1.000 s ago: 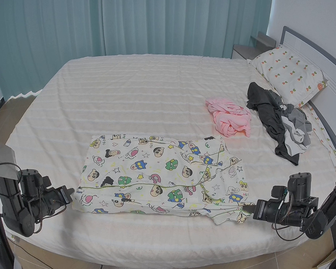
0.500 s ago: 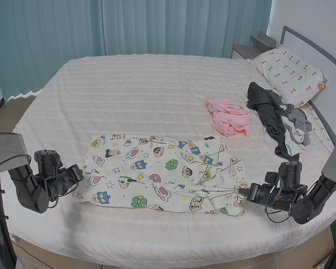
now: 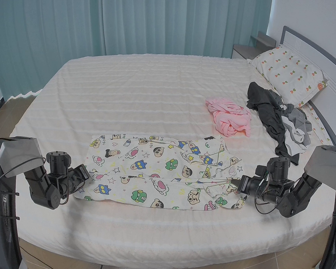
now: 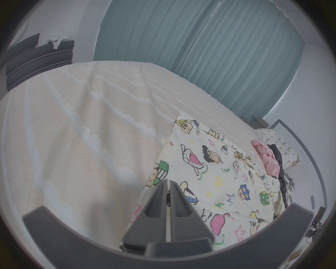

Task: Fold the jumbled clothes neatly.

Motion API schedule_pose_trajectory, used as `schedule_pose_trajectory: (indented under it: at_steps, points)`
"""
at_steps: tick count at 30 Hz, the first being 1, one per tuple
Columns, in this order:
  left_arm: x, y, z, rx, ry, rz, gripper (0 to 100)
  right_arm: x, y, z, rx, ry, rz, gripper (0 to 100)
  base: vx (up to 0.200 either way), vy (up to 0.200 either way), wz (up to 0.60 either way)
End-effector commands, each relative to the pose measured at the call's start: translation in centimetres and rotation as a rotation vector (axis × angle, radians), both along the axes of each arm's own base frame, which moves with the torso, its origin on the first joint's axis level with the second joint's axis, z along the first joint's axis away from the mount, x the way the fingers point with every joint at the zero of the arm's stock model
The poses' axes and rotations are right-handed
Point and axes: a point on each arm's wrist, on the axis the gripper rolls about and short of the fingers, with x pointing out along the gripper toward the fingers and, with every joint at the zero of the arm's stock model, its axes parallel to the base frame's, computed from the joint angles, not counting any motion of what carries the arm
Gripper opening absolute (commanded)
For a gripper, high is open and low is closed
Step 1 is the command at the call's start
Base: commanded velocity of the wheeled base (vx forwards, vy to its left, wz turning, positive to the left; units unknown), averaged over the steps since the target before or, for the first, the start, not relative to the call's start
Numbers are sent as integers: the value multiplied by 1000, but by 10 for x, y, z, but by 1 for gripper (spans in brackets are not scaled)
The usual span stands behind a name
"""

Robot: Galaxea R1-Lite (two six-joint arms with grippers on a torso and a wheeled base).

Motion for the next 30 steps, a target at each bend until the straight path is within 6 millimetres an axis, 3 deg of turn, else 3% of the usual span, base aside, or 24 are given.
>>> schedule_pose_trajectory:
  at_steps: [1, 9, 16, 18, 23, 30]
  points:
    - [7, -1, -17, -15, 22, 13, 100, 7, 0, -13, 9, 22, -7, 100, 0, 0, 0]
    - [9, 1, -15, -45, 21, 48, 100, 14, -4, -13, 55, 17, -44, 100, 0, 0, 0]
    - [-1, 39, 19, -74, -29, 168, 100, 18, -23, -1, 85, -29, -105, 100, 0, 0, 0]
    - [-13, 56, 39, -134, -29, 217, 100, 17, -24, 17, 148, -59, -128, 100, 0, 0, 0]
    - [-46, 75, 79, -372, -34, 210, 100, 1, -7, 49, 282, -50, -120, 100, 0, 0, 0]
    - [-121, 62, 74, -745, 161, 61, 100, -31, 22, 34, 269, 70, -47, 100, 0, 0, 0]
